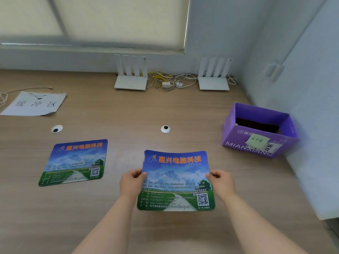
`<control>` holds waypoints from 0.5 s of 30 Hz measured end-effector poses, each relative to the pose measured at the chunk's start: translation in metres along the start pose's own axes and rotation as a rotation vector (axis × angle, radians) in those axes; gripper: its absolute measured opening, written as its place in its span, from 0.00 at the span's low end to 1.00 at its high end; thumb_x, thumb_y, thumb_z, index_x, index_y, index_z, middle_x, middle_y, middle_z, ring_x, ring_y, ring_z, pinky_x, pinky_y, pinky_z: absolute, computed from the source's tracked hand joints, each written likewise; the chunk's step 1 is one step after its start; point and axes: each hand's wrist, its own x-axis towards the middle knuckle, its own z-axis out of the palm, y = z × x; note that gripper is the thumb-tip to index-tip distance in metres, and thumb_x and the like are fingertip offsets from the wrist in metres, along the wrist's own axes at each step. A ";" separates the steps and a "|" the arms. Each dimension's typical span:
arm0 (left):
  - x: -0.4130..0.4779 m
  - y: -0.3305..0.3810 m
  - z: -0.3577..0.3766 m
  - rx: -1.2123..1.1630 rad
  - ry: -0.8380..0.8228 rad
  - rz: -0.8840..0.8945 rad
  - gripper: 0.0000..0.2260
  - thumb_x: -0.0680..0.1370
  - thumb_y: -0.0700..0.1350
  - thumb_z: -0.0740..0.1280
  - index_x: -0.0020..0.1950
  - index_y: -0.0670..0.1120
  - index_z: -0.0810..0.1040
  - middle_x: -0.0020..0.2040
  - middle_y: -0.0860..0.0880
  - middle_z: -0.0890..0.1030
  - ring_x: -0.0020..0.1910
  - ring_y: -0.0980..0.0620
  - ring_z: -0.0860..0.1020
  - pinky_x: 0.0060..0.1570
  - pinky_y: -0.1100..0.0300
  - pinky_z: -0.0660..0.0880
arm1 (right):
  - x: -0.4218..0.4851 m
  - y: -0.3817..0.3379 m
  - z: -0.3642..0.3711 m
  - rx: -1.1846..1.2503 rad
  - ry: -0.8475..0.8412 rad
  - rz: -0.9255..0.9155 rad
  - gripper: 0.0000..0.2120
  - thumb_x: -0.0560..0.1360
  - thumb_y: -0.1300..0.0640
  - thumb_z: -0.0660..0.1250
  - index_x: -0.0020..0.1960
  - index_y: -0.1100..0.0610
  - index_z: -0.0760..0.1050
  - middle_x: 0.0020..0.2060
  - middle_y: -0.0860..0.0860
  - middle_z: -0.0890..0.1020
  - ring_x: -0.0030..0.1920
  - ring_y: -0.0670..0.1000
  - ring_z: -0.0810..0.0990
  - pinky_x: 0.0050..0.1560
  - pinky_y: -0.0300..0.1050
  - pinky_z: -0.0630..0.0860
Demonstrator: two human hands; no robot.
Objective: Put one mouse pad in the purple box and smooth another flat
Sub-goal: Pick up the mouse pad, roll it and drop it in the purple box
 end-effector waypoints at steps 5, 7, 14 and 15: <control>0.001 0.046 -0.002 -0.122 -0.010 0.052 0.10 0.75 0.35 0.68 0.41 0.48 0.83 0.42 0.45 0.86 0.41 0.45 0.82 0.49 0.46 0.79 | 0.008 -0.042 -0.009 0.031 0.045 -0.081 0.09 0.72 0.65 0.69 0.35 0.57 0.79 0.33 0.53 0.83 0.36 0.54 0.80 0.41 0.48 0.77; 0.000 0.060 -0.002 -0.158 -0.016 0.057 0.10 0.75 0.34 0.67 0.40 0.48 0.82 0.42 0.46 0.85 0.41 0.46 0.82 0.47 0.49 0.79 | 0.009 -0.058 -0.013 0.025 0.056 -0.099 0.06 0.73 0.64 0.69 0.38 0.60 0.81 0.35 0.55 0.84 0.38 0.55 0.81 0.44 0.50 0.77; 0.003 0.116 -0.012 -0.222 -0.055 0.034 0.03 0.74 0.37 0.70 0.44 0.44 0.82 0.47 0.41 0.85 0.48 0.41 0.83 0.54 0.44 0.79 | 0.010 -0.116 -0.019 0.016 0.138 -0.178 0.02 0.71 0.59 0.72 0.40 0.56 0.83 0.41 0.52 0.85 0.45 0.53 0.81 0.50 0.51 0.77; 0.003 0.125 -0.013 -0.218 -0.066 0.044 0.03 0.74 0.37 0.70 0.45 0.43 0.83 0.46 0.41 0.85 0.49 0.40 0.83 0.54 0.43 0.79 | 0.010 -0.124 -0.018 0.026 0.141 -0.190 0.02 0.71 0.59 0.72 0.41 0.56 0.83 0.42 0.52 0.85 0.46 0.53 0.81 0.51 0.51 0.77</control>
